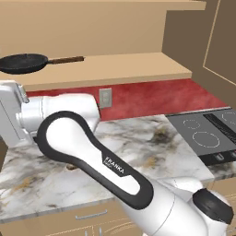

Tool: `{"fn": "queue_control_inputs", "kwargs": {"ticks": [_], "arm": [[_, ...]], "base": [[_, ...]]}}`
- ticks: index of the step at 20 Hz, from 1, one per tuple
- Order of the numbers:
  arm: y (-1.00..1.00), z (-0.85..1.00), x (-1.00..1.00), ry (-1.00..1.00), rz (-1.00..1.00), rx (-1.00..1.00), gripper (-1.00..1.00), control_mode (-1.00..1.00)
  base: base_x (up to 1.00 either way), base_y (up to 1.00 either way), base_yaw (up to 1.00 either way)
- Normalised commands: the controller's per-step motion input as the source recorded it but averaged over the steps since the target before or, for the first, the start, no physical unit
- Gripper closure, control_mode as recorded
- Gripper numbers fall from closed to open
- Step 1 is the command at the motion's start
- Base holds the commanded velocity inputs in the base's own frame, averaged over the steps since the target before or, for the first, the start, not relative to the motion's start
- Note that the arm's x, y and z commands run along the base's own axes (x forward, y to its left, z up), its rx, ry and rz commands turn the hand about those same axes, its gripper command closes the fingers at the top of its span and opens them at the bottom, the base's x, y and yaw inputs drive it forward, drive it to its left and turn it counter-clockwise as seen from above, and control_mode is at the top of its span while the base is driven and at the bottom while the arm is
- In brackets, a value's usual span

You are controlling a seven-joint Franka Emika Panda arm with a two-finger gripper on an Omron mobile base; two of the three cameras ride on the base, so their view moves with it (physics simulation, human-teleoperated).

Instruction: Pick the pan from the cabinet and place it on the stove. Then turn on the stove burner for the pan.

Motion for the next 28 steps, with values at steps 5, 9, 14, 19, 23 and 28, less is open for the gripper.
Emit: {"fn": "queue_control_inputs", "kwargs": {"ticks": [5,9,14,19,23,28], "arm": [[-0.64,0.11,0.00,0.10,-0.23,-0.14,-1.00,-1.00],[-0.57,0.01,0.00,0.15,-0.39,-0.11,-1.00,-1.00],[-0.64,0.01,0.00,0.20,-0.39,-0.10,-1.00,-1.00],[-0.67,0.01,0.03,0.33,-0.41,-0.08,-1.00,-1.00],[-0.65,0.00,0.18,0.36,-0.35,-0.08,-1.00,-1.00],[-0.44,0.04,0.34,0.24,-0.21,-0.15,-1.00,-1.00]], "base": [[0.00,0.00,0.00],[0.00,0.00,0.00],[0.00,0.00,0.00],[0.00,0.00,0.00],[0.00,0.00,0.00],[0.00,0.00,0.00]]}}
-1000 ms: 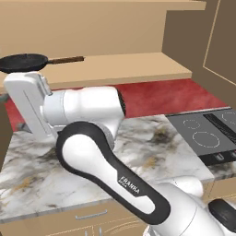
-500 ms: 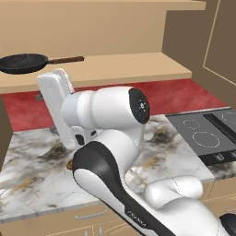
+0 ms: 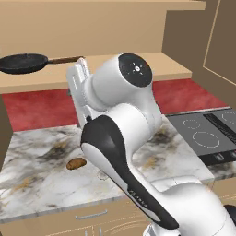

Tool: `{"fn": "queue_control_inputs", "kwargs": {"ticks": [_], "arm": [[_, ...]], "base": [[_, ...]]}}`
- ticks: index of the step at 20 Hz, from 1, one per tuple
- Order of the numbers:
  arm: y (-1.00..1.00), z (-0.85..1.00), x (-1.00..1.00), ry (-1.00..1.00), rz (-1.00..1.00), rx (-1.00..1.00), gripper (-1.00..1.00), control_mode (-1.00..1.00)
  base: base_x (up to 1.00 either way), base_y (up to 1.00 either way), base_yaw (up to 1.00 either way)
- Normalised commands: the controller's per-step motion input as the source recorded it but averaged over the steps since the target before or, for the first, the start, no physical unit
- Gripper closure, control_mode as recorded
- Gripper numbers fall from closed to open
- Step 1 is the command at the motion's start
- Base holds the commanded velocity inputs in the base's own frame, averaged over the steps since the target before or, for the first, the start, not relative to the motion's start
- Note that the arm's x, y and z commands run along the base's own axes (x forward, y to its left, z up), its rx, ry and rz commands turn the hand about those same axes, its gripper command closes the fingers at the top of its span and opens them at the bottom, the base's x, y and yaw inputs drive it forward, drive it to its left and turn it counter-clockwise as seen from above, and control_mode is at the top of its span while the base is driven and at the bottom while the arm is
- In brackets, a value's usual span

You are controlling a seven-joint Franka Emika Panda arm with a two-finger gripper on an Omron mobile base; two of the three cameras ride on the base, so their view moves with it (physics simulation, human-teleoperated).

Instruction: Pick the pan from the cabinet and place it on the stove. Then turn on the stove burner for the pan.

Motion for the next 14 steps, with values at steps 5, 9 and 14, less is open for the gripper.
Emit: {"fn": "queue_control_inputs", "kwargs": {"ticks": [5,9,14], "arm": [[-0.11,0.07,0.28,0.01,-0.01,-0.27,-1.00,-1.00],[-0.01,0.02,0.25,0.00,0.00,-0.31,-1.00,-1.00],[-0.25,0.00,0.21,-0.09,0.00,-0.21,-1.00,-1.00]], "base": [[0.00,0.00,0.00],[0.00,0.00,0.00],[0.00,0.00,0.00]]}}
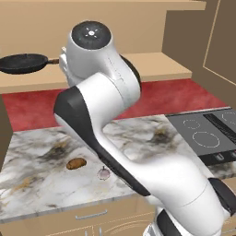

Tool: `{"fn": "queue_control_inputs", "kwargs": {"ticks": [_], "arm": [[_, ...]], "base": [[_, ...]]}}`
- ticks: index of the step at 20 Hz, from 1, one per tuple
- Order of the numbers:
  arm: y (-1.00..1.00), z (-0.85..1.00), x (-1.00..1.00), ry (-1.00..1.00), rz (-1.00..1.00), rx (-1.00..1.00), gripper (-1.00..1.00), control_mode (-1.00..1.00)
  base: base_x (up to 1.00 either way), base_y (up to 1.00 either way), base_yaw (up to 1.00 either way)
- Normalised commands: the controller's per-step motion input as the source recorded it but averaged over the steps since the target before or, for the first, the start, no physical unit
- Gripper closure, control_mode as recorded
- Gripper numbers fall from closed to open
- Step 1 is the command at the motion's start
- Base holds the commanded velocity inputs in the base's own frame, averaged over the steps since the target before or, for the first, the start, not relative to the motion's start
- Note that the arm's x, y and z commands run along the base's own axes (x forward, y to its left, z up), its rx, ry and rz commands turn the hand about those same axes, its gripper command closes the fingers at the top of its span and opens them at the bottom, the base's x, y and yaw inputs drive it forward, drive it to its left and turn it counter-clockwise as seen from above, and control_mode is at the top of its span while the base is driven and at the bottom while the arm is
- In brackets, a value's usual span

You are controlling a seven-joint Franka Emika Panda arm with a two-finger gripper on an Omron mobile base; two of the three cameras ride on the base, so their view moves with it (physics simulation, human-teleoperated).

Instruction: Pick the pan from the cabinet and place it on the stove. Then turn on the stove burner for the pan.

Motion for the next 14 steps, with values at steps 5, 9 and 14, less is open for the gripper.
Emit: {"fn": "queue_control_inputs", "kwargs": {"ticks": [5,9,14], "arm": [[-0.36,0.00,0.18,-0.28,0.00,-0.14,-1.00,-1.00],[-0.26,0.00,0.20,-0.31,0.00,-0.10,-1.00,-1.00],[-0.41,-0.02,0.07,-0.12,-0.01,-0.03,-1.00,-1.00]], "base": [[0.00,0.00,0.00],[0.00,0.00,0.00],[0.00,0.00,0.00]]}}
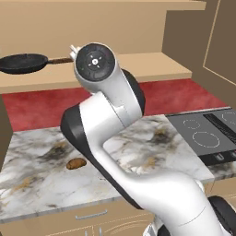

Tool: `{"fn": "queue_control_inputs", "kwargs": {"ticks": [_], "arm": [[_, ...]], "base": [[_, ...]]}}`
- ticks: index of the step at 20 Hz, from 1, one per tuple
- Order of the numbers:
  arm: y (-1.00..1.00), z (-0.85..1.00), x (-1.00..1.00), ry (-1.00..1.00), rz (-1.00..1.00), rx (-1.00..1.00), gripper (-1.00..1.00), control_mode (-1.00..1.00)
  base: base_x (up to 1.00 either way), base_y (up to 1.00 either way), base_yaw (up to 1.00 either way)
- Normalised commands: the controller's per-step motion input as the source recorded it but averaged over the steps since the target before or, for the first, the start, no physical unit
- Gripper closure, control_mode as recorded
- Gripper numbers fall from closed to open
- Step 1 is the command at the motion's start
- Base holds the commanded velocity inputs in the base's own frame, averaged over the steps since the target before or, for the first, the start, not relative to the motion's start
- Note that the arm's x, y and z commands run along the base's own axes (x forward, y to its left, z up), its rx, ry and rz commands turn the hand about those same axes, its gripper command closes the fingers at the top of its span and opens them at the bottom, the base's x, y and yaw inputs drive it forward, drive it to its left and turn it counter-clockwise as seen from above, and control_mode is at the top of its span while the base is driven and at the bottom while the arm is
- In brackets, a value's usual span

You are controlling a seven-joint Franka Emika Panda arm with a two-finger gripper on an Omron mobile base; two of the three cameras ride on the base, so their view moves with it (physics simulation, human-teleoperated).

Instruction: Pick the pan from the cabinet and place it on the stove. Then turn on the stove burner for the pan.

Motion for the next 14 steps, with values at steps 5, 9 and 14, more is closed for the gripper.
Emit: {"fn": "queue_control_inputs", "kwargs": {"ticks": [5,9,14], "arm": [[-0.18,0.00,0.28,-0.07,-0.14,0.00,-1.00,-1.00],[-0.02,0.00,0.40,-0.09,-0.23,-0.01,-1.00,-1.00],[0.00,0.01,0.41,-0.05,-0.26,-0.01,-1.00,-1.00]], "base": [[0.00,0.00,0.00],[0.00,0.00,0.00],[0.00,0.00,0.00]]}}
